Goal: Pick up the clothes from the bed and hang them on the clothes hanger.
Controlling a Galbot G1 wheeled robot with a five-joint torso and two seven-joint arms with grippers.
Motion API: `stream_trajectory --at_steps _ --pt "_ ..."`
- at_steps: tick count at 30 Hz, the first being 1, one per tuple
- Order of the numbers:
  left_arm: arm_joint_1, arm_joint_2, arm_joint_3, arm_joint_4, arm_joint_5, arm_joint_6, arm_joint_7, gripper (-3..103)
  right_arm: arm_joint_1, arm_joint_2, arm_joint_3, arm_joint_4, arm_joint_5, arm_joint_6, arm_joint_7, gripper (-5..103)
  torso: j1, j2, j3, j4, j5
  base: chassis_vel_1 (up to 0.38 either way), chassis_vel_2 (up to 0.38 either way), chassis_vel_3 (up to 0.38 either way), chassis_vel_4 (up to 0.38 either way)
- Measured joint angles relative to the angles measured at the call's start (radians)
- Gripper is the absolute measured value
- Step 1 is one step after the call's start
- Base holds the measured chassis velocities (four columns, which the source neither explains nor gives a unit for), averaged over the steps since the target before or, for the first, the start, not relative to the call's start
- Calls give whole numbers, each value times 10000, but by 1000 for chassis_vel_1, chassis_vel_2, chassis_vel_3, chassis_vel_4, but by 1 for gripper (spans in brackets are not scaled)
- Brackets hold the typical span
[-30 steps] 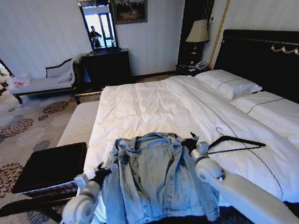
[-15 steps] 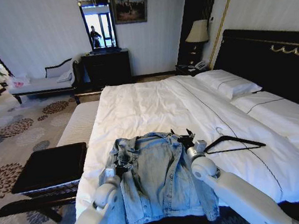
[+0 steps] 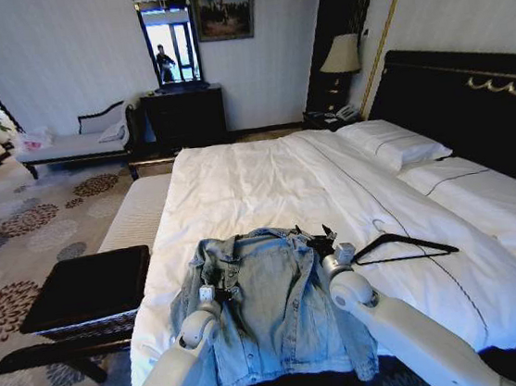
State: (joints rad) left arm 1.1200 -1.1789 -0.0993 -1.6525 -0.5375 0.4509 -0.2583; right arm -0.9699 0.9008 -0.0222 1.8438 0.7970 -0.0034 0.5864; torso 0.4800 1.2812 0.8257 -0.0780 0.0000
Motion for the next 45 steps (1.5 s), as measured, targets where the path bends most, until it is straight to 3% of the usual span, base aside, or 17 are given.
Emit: stream_trajectory --at_steps 6,9,12,14,15,20,32,39,44,45 --pt "254 139 -480 -119 -70 -216 285 48 67 51 -57 -52 -18 0 -2 100 -1 0 0 0 -1 0 0 0 0" --pt "315 157 -722 -148 -73 -423 491 43 76 61 -65 -53 -21 0 -2 100 -1 0 0 0 -1 0 0 0 0" --pt "354 167 -1176 -101 -148 -720 918 26 58 54 -64 -53 -26 0 -2 100 -1 0 0 0 -1 0 0 0 0" --pt "362 167 -1290 -81 -199 -776 1026 26 47 50 -62 -53 -29 0 -2 100 -1 0 0 0 -1 0 0 0 0" --pt "383 166 -1533 -64 -316 -875 1245 15 22 38 -55 -53 -36 0 -2 100 -1 0 0 0 -2 0 0 0 0" --pt "434 193 -2067 -62 -554 -1018 1562 2 -9 30 -34 -56 -62 0 -2 100 -1 0 0 0 -1 0 0 0 0" --pt "718 452 -3887 -231 -1694 -1291 1808 0 -138 95 -34 -62 -232 46 0 100 -1 0 0 0 0 0 0 0 0" --pt "697 385 -4264 164 -1931 -1446 1813 0 -184 200 -117 -98 -292 216 -61 100 -1 0 0 -1 0 0 0 0 0" --pt "878 280 -4221 224 -1722 -1608 1197 0 -235 211 -124 95 266 712 -533 100 0 0 0 -1 -1 0 0 0 0" --pt "983 278 -4220 116 -1582 -1630 933 6 -252 206 -104 152 385 880 -695 100 -1 0 0 -1 -2 0 0 0 0"
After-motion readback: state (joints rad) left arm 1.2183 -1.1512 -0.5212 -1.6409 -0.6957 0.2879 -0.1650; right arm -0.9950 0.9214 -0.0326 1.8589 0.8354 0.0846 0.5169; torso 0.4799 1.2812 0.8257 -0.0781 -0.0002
